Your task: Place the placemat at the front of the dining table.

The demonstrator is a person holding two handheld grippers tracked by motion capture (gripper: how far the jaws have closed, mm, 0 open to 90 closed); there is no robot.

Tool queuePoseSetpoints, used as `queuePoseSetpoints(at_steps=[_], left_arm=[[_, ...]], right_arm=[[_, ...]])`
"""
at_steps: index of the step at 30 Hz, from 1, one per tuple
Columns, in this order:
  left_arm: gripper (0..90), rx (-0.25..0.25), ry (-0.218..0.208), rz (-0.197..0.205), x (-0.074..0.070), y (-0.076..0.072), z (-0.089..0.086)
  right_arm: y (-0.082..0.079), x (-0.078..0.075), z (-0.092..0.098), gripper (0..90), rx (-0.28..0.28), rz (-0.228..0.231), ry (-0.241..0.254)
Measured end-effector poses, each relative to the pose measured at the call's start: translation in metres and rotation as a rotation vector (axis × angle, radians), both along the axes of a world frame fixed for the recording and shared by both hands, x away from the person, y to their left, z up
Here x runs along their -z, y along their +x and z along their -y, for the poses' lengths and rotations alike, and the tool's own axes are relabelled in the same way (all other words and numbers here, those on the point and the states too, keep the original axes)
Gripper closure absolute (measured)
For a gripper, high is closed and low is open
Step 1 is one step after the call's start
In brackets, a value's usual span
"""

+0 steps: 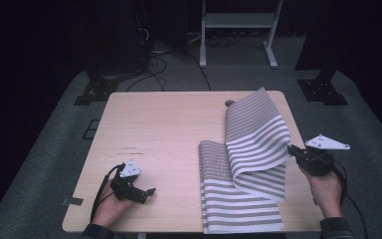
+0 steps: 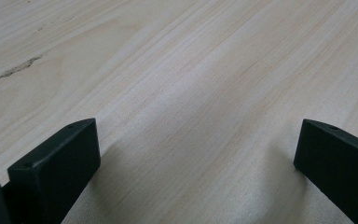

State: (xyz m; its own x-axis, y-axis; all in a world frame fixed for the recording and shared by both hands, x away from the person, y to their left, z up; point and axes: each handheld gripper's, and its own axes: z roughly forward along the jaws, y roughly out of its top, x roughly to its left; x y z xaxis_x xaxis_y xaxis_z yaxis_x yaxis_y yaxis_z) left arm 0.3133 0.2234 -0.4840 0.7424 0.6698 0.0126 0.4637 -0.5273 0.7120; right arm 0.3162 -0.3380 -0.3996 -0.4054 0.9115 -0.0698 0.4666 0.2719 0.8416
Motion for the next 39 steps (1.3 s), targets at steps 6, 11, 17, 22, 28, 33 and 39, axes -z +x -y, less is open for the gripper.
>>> queuePoseSetpoints(at_steps=[6, 11, 17, 22, 28, 33, 39], left_arm=[[0.0, 0.0, 0.0, 0.0, 0.0, 0.0, 0.0], [0.0, 0.0, -0.001, 0.0, 0.0, 0.0, 0.0], [0.0, 0.0, 0.0, 0.0, 0.0, 0.0, 0.0], [0.0, 0.0, 0.0, 0.0, 0.0, 0.0, 0.0], [0.0, 0.0, -0.001, 0.0, 0.0, 0.0, 0.0], [0.0, 0.005, 0.002, 0.0, 0.0, 0.0, 0.0], [0.0, 0.006, 0.001, 0.0, 0.0, 0.0, 0.0]], right_arm=[[0.003, -0.009, -0.016, 86.6, -0.042, 0.019, 0.004], [0.005, -0.016, -0.029, 86.6, -0.068, 0.035, 0.005], [0.007, -0.024, -0.042, 86.6, -0.103, 0.046, 0.016], [0.007, -0.03, -0.056, 86.6, -0.143, 0.056, 0.013], [0.01, -0.033, -0.077, 86.6, -0.197, 0.057, 0.007], [0.015, -0.03, -0.095, 86.6, -0.236, 0.044, -0.006], [0.022, -0.02, -0.116, 86.6, -0.274, 0.018, -0.016]])
